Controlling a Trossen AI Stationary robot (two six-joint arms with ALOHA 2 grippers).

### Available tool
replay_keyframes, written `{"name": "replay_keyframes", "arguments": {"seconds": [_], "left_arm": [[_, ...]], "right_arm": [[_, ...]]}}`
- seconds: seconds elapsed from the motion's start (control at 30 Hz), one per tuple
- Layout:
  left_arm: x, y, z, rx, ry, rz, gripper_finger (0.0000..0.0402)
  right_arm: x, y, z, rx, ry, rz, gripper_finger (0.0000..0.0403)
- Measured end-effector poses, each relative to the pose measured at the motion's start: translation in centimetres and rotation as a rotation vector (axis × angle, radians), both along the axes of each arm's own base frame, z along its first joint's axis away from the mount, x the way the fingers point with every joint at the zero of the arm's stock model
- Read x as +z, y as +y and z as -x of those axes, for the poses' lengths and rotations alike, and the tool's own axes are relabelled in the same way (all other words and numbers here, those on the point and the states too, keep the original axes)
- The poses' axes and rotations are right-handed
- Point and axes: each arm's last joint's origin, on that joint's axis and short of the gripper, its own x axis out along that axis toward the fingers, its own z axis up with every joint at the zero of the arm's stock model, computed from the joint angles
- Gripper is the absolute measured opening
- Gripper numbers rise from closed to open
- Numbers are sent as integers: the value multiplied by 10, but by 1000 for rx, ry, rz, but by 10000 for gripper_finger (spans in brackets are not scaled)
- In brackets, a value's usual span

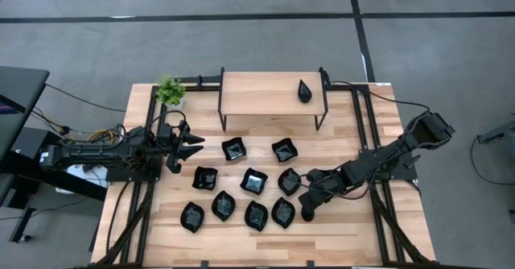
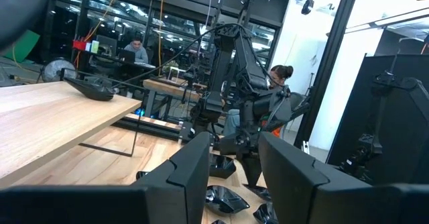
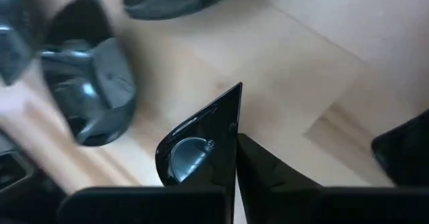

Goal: Pick & Place Mini shaped plates
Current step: Stack the drop shaped plate on top of the other drop shaped plate on the shelf

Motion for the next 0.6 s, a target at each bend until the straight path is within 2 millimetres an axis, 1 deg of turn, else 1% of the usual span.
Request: {"name": "replay_keyframes", "arguments": {"seconds": [0.1, 0.17, 0.27, 0.37, 0.43, 0.5, 0.6], "left_arm": [[0, 0, 0, 0, 0, 0, 132], [0, 0, 0, 0, 0, 0, 132], [0, 0, 0, 0, 0, 0, 132], [0, 0, 0, 1, 0, 0, 132], [0, 0, 0, 0, 0, 0, 132], [0, 0, 0, 0, 0, 0, 132], [0, 0, 0, 0, 0, 0, 132]], "right_arm": [[17, 1, -3, 0, -63, -32, 1], [32, 2, -4, 5, -115, -60, 1], [60, 4, -6, 37, -223, -92, 1], [93, 0, -7, 91, -383, -54, 0], [114, -9, -7, 106, -493, 8, 0], [132, -23, -6, 96, -575, 89, 0], [155, -50, -2, 87, -596, 223, 0]]}}
